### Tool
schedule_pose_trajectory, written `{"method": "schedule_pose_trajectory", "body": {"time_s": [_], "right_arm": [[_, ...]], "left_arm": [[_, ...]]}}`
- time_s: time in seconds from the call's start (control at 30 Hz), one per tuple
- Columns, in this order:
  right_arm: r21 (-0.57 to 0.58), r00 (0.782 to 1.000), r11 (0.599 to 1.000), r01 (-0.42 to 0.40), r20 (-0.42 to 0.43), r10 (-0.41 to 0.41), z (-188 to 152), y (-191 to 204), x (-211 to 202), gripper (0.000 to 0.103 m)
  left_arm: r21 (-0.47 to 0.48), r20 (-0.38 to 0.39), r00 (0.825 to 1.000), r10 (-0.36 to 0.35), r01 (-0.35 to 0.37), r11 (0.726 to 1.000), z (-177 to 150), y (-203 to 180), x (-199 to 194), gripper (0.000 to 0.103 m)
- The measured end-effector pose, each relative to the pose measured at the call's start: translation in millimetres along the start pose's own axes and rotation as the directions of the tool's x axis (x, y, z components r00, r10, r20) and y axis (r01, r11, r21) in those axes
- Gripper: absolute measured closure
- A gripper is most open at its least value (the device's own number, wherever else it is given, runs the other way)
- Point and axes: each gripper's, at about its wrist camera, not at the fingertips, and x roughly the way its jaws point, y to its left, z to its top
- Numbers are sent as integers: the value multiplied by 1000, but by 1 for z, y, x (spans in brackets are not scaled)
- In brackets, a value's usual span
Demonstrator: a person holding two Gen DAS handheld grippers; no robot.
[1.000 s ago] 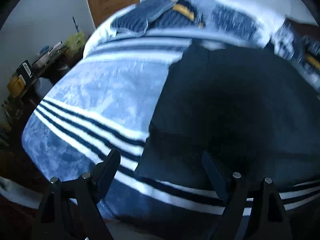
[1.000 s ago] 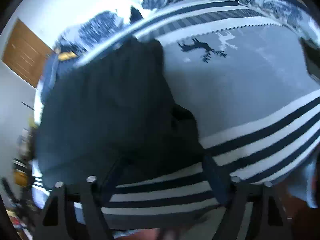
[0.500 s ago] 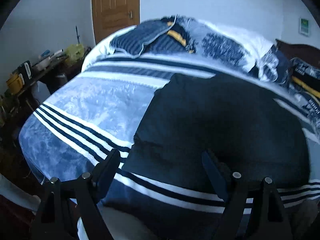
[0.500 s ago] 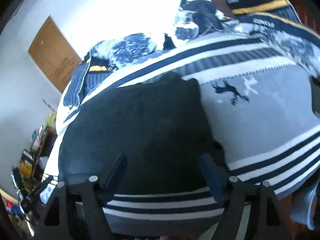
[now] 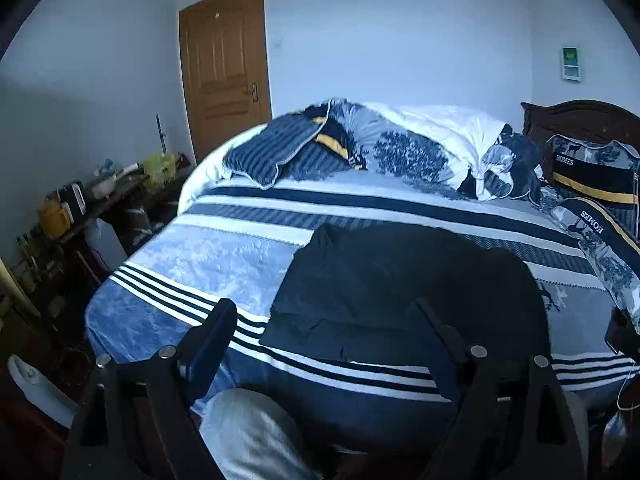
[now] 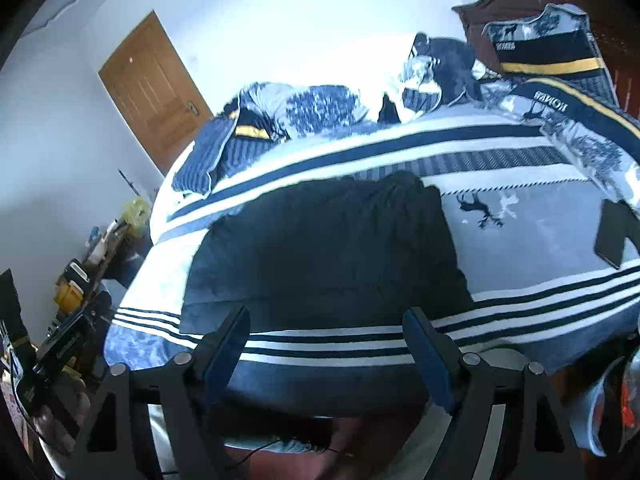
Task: Fold large clothes
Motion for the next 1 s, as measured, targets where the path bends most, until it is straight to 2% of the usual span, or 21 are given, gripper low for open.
{"method": "schedule_pose_trajectory", "body": {"time_s": [0.13, 0.3, 0.43, 0.5, 0.67, 0.8, 1.0], "right_arm": [[-16, 999, 1000, -21, 39, 22, -5, 16, -37, 22], [-65, 995, 998, -25, 90, 31, -15, 39, -77, 22], [-79, 993, 996, -32, 110, 40, -28, 45, -109, 22], [-85, 993, 996, -41, 106, 50, -35, 47, -120, 22], [-85, 995, 996, -13, 99, 21, -46, 50, -133, 21], [-98, 994, 995, 2, 109, 8, -49, 56, -137, 21], [-130, 994, 991, -22, 105, 36, -50, 66, -138, 21]], "left_arm": [[-12, 38, 999, -13, 14, 1000, 0, 0, -46, 13], [35, 81, 996, 24, -27, 999, -5, -2, -93, 10], [41, 100, 995, -2, -2, 999, -15, 3, -123, 7], [45, 99, 995, -1, -4, 999, -21, 4, -130, 3], [25, 56, 998, -42, 41, 999, -26, 4, -131, 3], [32, 79, 997, -19, 16, 999, -27, 5, -137, 3], [21, 84, 996, 7, -9, 1000, -30, 2, -139, 3]]}}
